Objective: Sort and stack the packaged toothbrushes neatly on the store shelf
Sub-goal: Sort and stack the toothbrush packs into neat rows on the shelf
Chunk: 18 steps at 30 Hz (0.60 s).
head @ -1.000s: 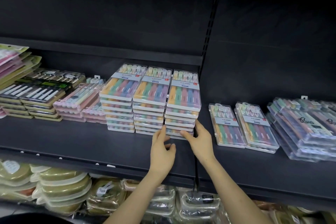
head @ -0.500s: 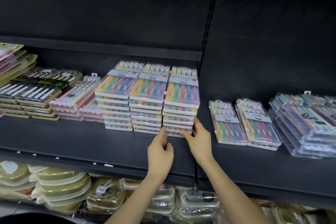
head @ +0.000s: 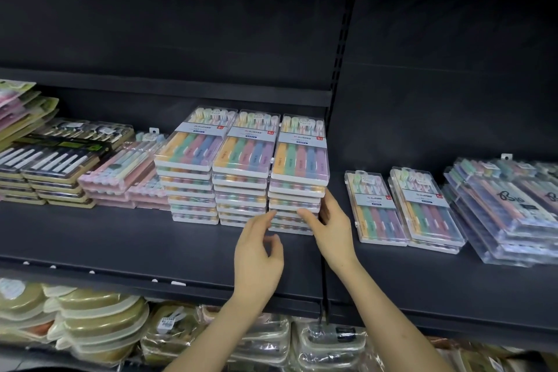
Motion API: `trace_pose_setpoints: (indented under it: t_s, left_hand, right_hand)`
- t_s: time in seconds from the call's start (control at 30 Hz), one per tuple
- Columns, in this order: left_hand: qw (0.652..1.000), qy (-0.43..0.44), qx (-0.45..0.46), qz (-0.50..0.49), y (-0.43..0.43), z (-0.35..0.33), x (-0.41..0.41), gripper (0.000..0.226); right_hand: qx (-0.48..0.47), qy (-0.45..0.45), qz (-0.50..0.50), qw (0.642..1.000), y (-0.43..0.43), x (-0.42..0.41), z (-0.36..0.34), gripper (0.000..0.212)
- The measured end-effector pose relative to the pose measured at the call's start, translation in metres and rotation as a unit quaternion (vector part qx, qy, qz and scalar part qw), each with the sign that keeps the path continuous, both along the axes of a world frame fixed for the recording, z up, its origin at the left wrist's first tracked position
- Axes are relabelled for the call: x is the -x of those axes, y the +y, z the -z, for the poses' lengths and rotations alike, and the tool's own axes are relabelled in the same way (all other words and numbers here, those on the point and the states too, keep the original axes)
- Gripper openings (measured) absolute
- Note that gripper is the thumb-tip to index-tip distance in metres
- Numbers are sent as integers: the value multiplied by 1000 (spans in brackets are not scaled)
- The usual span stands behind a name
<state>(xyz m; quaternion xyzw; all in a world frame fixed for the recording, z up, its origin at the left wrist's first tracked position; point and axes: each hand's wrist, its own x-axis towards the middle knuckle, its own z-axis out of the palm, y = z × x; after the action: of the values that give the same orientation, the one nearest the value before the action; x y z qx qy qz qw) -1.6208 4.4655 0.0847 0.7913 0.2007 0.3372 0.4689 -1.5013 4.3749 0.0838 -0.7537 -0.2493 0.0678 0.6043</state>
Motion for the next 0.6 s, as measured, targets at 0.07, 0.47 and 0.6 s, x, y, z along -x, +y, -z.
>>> trace_pose_setpoints:
  t_s: [0.07,0.47,0.6]
  left_hand:
    - [991,-27,-127,-15,4,-11,0,32]
    - [862,85,-500,-25,67,-70,-39,50]
    - [857,38,-511,-49,69,-66,-43,37]
  right_hand:
    - [2,-6,-6,1000,0,0,-4,58]
    - [-30,-38,-46,998,-6,-4,-47,69]
    - [-31,-36,-41,998,-4,-4,-50,66]
